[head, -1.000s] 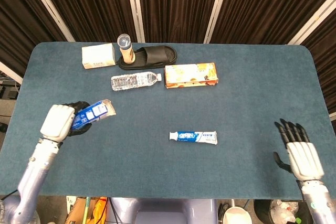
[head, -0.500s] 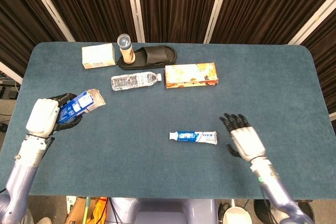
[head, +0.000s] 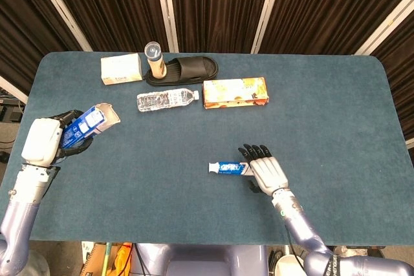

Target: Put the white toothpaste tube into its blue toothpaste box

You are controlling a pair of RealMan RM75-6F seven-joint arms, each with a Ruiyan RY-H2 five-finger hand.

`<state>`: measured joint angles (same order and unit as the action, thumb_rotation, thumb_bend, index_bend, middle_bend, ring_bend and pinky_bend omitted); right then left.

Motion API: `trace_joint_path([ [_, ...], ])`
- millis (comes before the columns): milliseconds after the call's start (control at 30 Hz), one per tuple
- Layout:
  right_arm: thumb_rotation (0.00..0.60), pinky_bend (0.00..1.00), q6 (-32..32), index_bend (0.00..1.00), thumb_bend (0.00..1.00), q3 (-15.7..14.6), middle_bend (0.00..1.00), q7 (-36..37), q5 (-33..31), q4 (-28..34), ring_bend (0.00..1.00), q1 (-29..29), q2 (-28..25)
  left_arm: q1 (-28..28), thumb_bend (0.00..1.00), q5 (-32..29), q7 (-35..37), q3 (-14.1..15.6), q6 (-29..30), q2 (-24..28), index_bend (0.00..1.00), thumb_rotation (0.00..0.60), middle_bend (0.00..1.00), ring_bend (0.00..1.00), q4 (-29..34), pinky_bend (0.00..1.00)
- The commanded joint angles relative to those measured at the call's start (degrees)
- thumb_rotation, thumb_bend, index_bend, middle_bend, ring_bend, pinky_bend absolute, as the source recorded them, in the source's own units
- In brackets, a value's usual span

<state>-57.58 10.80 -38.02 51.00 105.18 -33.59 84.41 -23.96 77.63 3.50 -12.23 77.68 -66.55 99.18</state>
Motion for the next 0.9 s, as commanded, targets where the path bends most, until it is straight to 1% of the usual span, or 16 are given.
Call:
trace_joint_path([
  [33, 0.6, 0.0, -0.4, 0.0, 0.39, 0.0, 0.07, -1.3, -2.2, -1.4, 0.01, -1.7, 1.8, 0.0, 0.43, 0.0, 0.2, -0.1, -0.1, 0.1, 0.48, 0.6, 0.6, 0.58, -0.1, 0.62],
  [100, 0.6, 0.0, -0.8, 0.03, 0.39, -0.2, 0.11, -1.6, -2.9, -2.3, 0.03, -2.3, 2.8, 0.1, 0.43, -0.1, 0.5, -0.2, -0.1, 0.1, 0.48, 0.6, 0.6, 0.58, -0.1, 0.62],
  [233, 0.6, 0.0, -1.9, 0.13, 0.39, -1.1, 0.21, -1.3, -2.9, -4.3, 0.1, -2.6, 4.3, 0.2, 0.43, -0.2, 0.8, -0.3, -0.1, 0.2, 0.48, 0.6, 0.6, 0.58, -0.2, 0.62],
  [367, 0.6, 0.01, -2.8, 0.18, 0.39, -2.2, 0.29, -0.3, -1.6, -6.3, 0.17, -2.6, 5.5, 0.3, 0.43, -0.4, 1.2, -0.4, -0.4, 0.1, 0.48, 0.6, 0.6, 0.58, -0.3, 0.62],
  [433, 0.6, 0.03, -3.2, 0.21, 0.39, -2.5, 0.33, 0.3, -0.8, -7.0, 0.2, -2.5, 6.0, 0.3, 0.43, -0.5, 1.4, -0.5, -0.4, 0.1, 0.48, 0.6, 0.6, 0.58, -0.2, 0.62],
  [533, 0.6, 0.06, -3.6, 0.23, 0.39, -2.9, 0.35, 1.5, 0.0, -8.0, 0.22, -2.3, 6.6, 0.3, 0.43, -0.4, 1.3, -0.5, -0.5, 0.1, 0.48, 0.6, 0.6, 0.58, -0.3, 0.62],
  [667, 0.6, 0.07, -3.9, 0.23, 0.39, -3.6, 0.36, 2.2, 0.9, -9.1, 0.23, -2.2, 7.3, 0.3, 0.43, -0.5, 1.3, -0.4, -0.8, 0.0, 0.48, 0.6, 0.6, 0.58, -0.3, 0.62],
  [767, 0.6, 0.11, -4.1, 0.28, 0.39, -3.8, 0.41, 2.6, 1.4, -9.9, 0.27, -2.2, 7.6, 0.4, 0.43, -0.3, 1.2, -0.4, -0.8, -0.1, 0.48, 0.6, 0.6, 0.58, -0.3, 0.62],
  [900, 0.6, 0.23, -4.9, 0.36, 0.39, -4.1, 0.48, 2.8, 2.2, -11.0, 0.36, -2.1, 8.2, 0.4, 0.43, -0.3, 1.3, -0.5, -0.8, -0.1, 0.48, 0.6, 0.6, 0.58, -0.3, 0.62],
])
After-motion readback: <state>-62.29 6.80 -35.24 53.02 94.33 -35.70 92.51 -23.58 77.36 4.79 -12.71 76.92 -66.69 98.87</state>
